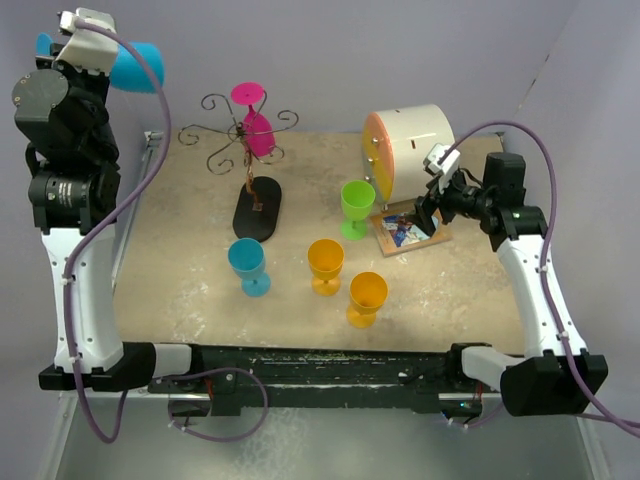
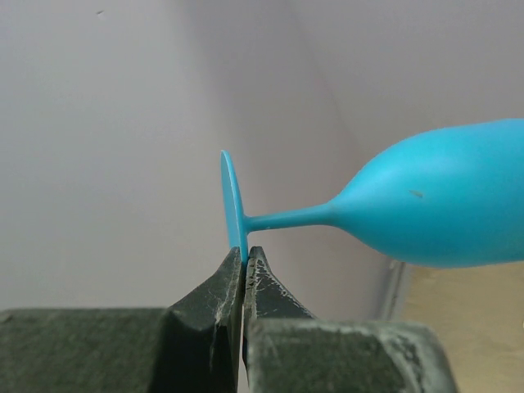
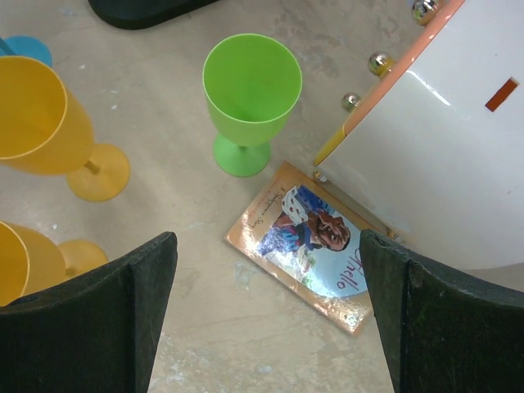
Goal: Place the wine glass upside down on the wine glass rack
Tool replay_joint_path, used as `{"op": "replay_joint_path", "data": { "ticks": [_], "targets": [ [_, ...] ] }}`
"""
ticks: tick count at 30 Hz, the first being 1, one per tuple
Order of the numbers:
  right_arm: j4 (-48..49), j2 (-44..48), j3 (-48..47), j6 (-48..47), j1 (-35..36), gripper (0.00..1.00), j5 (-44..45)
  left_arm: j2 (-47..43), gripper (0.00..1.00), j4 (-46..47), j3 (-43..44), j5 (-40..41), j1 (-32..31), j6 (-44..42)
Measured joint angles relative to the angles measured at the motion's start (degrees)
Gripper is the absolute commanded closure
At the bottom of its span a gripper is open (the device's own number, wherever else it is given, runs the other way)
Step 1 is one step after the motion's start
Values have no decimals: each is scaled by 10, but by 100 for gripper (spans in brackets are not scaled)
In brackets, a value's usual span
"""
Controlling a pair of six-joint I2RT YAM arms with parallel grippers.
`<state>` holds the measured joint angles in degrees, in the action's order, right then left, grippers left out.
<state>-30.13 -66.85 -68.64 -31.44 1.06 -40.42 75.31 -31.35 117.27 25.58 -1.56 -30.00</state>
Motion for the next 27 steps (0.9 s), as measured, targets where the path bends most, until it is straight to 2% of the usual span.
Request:
{"op": "replay_joint_path", "data": {
  "ticks": [7, 16, 27],
  "targets": [
    [9, 19, 17, -6, 0, 6, 0, 8, 100, 99, -112, 64, 7, -156],
    [26, 21, 28, -7, 0, 6, 5, 48, 100, 262, -294, 65, 7, -363],
    [36, 19, 33, -7, 0, 6, 5, 76, 100, 230, -288, -71, 6, -398]
  ]
}}
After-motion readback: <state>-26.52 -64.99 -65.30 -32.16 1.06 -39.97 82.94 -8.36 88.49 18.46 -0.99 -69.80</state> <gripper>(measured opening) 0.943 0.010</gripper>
